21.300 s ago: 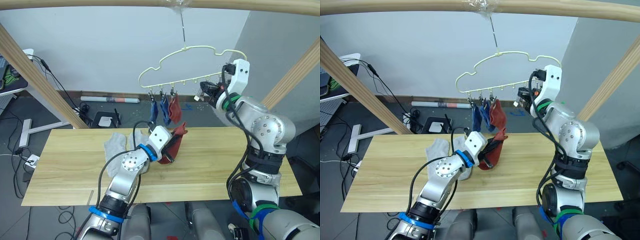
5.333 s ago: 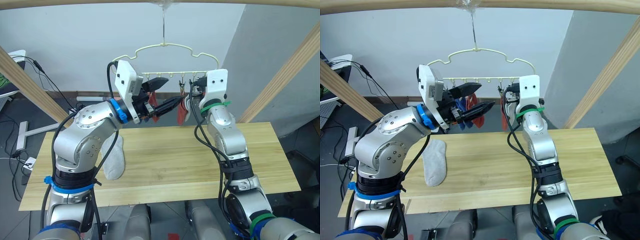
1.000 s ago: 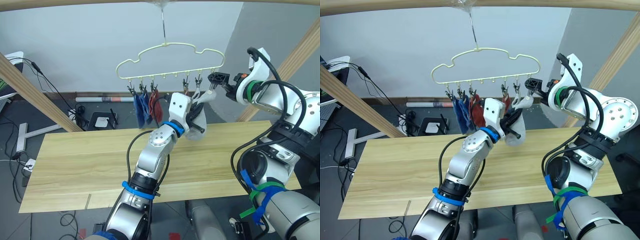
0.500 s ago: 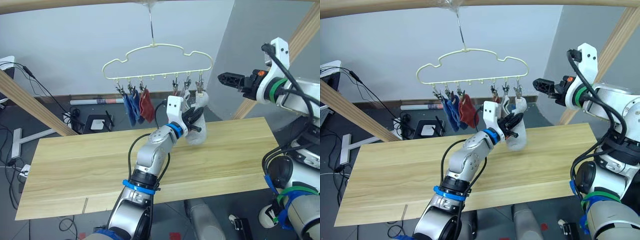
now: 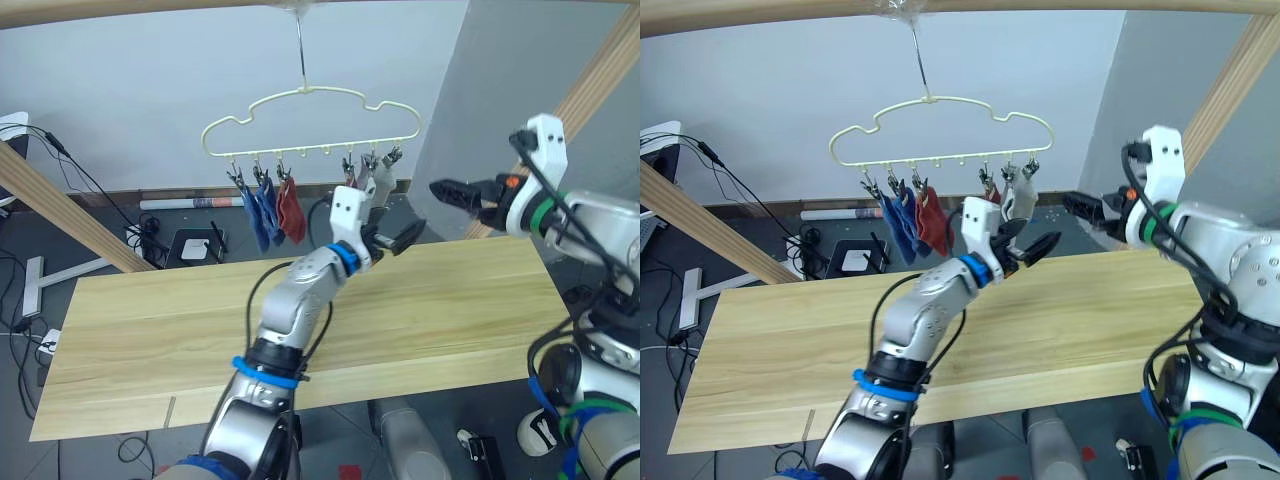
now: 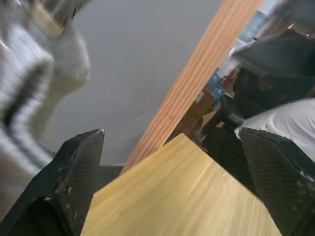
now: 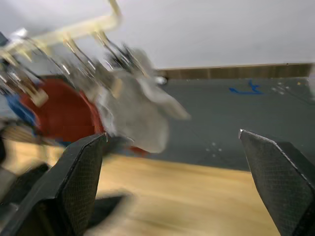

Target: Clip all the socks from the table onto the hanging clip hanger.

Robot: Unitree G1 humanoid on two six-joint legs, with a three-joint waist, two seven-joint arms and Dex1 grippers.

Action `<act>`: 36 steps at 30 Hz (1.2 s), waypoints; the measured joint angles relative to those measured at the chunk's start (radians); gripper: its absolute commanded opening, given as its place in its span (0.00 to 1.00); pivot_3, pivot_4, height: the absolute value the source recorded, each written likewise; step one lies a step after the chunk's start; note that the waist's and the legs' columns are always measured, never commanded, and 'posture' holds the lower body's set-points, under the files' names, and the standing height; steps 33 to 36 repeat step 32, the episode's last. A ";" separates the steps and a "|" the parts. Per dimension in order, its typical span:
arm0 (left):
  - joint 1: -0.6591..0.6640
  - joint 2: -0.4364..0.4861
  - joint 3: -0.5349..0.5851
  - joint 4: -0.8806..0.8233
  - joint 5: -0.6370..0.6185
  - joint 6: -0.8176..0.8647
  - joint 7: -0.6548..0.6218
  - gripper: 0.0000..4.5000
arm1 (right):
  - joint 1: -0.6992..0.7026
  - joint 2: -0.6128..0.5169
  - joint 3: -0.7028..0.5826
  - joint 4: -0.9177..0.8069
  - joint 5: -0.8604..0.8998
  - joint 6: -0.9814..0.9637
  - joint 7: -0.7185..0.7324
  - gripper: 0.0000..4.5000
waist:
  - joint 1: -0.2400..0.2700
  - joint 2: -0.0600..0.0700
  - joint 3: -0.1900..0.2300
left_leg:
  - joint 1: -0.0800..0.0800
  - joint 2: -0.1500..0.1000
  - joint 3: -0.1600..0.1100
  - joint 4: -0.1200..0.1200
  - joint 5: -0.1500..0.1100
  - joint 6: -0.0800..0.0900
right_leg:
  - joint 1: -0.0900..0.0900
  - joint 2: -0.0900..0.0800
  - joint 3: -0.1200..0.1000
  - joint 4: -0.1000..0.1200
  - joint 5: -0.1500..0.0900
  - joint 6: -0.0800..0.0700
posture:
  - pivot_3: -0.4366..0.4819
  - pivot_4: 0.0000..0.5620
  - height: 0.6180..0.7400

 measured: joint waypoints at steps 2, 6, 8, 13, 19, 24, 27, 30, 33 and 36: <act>0.038 0.083 0.010 -0.023 0.001 0.011 -0.038 1.00 | 0.065 -0.031 0.028 -0.011 -0.030 -0.057 0.052 1.00 | 0.000 0.000 0.000 | 0.000 0.000 0.001 0.000 0.000 0.000 | 0.000 0.000 0.001 0.000 0.000 0.000 | 0.38 0.48 1.00; 0.159 0.363 0.071 -0.062 -0.021 0.039 -0.210 1.00 | 0.245 -0.207 0.170 -0.053 -0.146 -0.295 0.264 1.00 | -0.001 0.000 0.000 | 0.001 0.002 0.001 0.000 0.000 0.000 | -0.002 0.001 0.000 0.002 -0.001 0.000 | 0.42 0.47 1.00; 0.200 0.498 0.155 -0.033 -0.024 0.039 -0.285 1.00 | 0.336 -0.284 0.218 -0.056 -0.220 -0.428 0.378 1.00 | 0.003 0.000 0.000 | 0.001 0.002 0.001 0.000 0.000 0.000 | -0.003 0.001 0.000 0.001 -0.001 -0.001 | 0.43 0.48 1.00; 0.194 0.669 0.246 0.045 -0.051 -0.006 -0.438 1.00 | 0.464 -0.351 0.273 -0.022 -0.315 -0.696 0.620 1.00 | 0.034 -0.001 0.001 | 0.000 0.002 0.004 0.002 0.000 0.000 | -0.002 0.000 0.001 0.000 -0.003 -0.004 | 0.46 0.47 1.00; 0.205 0.822 0.283 0.197 -0.007 -0.097 -0.532 1.00 | 0.518 -0.391 0.215 0.023 -0.300 -0.822 0.815 1.00 | 0.055 -0.002 0.001 | 0.000 0.002 0.003 0.000 0.000 0.000 | -0.003 0.000 0.001 0.001 -0.004 -0.006 | 0.52 0.44 1.00; 0.138 0.983 0.357 0.307 0.011 -0.156 -0.610 1.00 | 0.480 -0.423 0.120 0.080 -0.224 -0.792 0.891 1.00 | 0.064 -0.003 0.000 | 0.000 0.002 0.003 0.000 0.000 0.000 | -0.003 0.000 0.000 0.001 -0.003 -0.006 | 0.56 0.39 1.00; 0.130 0.961 0.366 0.267 0.002 -0.154 -0.606 1.00 | 0.464 -0.416 0.126 0.088 -0.226 -0.794 0.893 1.00 | 0.079 -0.003 -0.001 | 0.000 0.002 0.004 0.000 0.000 0.000 | -0.003 0.000 0.000 0.002 -0.001 -0.001 | 0.56 0.38 1.00; 0.153 0.912 0.348 0.247 0.003 -0.138 -0.596 1.00 | 0.458 -0.390 0.130 0.103 -0.230 -0.794 0.882 1.00 | 0.087 -0.003 -0.001 | 0.000 0.002 0.003 0.001 0.000 0.000 | -0.003 0.000 0.000 0.002 0.000 -0.001 | 0.56 0.37 1.00; 0.152 0.895 0.344 0.244 0.002 -0.118 -0.582 1.00 | 0.453 -0.384 0.138 0.103 -0.235 -0.794 0.881 1.00 | 0.091 -0.003 -0.001 | 0.000 0.002 0.003 0.001 0.000 0.000 | -0.003 0.000 0.000 0.002 0.000 0.000 | 0.56 0.36 1.00; 0.152 0.895 0.344 0.244 0.002 -0.118 -0.582 1.00 | 0.453 -0.384 0.138 0.103 -0.235 -0.794 0.881 1.00 | 0.091 -0.003 -0.001 | 0.000 0.002 0.003 0.001 0.000 0.000 | -0.003 0.000 0.000 0.002 0.000 0.000 | 0.56 0.36 1.00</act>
